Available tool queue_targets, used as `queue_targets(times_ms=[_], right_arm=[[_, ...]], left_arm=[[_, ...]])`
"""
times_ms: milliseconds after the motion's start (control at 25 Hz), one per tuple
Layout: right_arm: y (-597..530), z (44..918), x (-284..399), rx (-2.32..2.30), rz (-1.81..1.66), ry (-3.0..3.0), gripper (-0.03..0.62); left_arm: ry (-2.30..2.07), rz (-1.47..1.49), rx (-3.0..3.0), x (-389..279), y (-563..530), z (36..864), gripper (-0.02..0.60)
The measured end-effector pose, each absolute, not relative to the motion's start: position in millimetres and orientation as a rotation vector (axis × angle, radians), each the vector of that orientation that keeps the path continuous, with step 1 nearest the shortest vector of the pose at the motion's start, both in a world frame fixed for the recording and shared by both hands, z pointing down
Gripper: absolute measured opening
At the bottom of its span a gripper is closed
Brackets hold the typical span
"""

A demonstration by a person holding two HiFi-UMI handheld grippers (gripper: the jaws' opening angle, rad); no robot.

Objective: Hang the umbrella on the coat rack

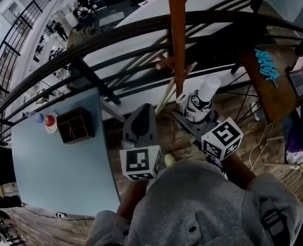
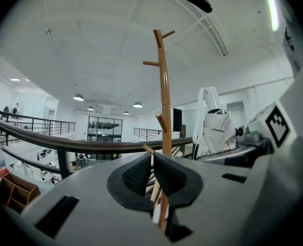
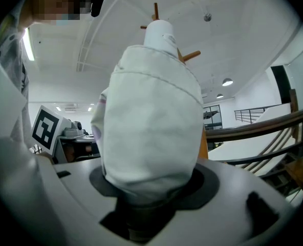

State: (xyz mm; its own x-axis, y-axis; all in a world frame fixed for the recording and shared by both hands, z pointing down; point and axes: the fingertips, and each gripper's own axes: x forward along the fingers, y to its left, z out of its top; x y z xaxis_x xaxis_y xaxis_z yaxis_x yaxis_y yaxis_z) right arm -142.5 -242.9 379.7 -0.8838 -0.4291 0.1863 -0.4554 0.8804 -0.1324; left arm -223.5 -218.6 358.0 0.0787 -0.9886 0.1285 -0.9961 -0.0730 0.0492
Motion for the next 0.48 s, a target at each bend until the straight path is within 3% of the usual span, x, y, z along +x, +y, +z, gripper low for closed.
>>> queue_targets(times_ms=[480], right_arm=[[-255.9,379.4,-157.3,0.718,0.234,-2.884,0.255]], left_arm=[[-2.041,0.070,2.222,-246.2,-224.9,363.1,0.026]])
